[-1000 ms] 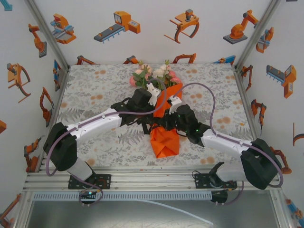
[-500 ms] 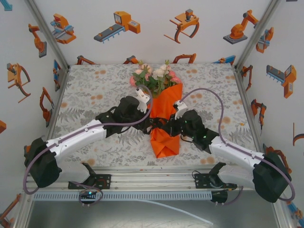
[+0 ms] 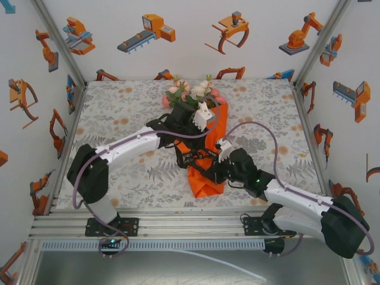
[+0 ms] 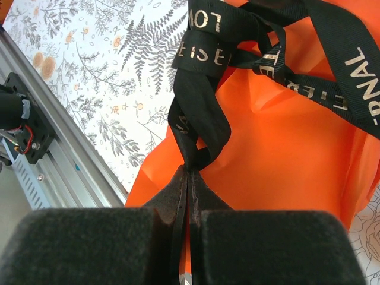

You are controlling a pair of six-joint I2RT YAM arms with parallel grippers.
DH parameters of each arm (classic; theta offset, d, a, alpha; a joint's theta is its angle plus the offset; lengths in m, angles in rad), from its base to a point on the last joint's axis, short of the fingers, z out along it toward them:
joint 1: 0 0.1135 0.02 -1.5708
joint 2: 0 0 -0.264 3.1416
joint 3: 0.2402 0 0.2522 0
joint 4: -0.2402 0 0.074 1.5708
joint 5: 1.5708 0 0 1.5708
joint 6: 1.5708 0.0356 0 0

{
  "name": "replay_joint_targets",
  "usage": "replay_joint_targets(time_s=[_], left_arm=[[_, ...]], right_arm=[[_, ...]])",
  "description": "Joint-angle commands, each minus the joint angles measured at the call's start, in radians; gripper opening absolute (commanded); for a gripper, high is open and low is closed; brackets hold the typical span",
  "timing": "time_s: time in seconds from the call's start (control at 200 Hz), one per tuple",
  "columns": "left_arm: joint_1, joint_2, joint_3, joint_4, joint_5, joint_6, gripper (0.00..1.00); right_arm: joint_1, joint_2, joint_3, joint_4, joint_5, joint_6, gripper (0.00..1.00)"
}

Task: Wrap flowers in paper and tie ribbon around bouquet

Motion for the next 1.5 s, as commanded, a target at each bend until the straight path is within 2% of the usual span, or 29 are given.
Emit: replay_joint_targets(time_s=[0.0, 0.28, 0.451, 0.671, 1.056, 1.156, 1.317, 1.497], left_arm=[[0.040, 0.044, 0.050, -0.064, 0.109, 0.076, 0.35], [0.098, 0.140, 0.122, -0.195, 0.275, 0.133, 0.40], [0.124, 0.173, 0.151, -0.205, 0.398, 0.115, 0.43], [0.124, 0.243, 0.200, -0.281, 0.390, 0.134, 0.41], [0.127, 0.252, 0.181, -0.288, 0.354, 0.140, 0.29], [0.131, 0.237, 0.161, -0.283, 0.333, 0.140, 0.29], [0.132, 0.227, 0.139, -0.293, 0.223, 0.147, 0.32], [0.143, 0.207, 0.111, -0.283, 0.213, 0.142, 0.31]], right_arm=[[0.011, -0.028, -0.020, 0.012, -0.020, -0.024, 0.00], [0.011, -0.053, -0.039, -0.001, -0.014, -0.051, 0.00], [0.012, -0.045, -0.041, 0.002, -0.011, -0.056, 0.00], [0.012, -0.053, -0.043, 0.003, -0.008, -0.055, 0.00], [0.012, -0.060, -0.041, -0.002, -0.006, -0.050, 0.00], [0.012, -0.060, -0.041, -0.003, -0.008, -0.049, 0.00], [0.012, -0.066, -0.043, -0.007, -0.008, -0.049, 0.00], [0.012, -0.068, -0.042, -0.010, -0.010, -0.048, 0.00]])
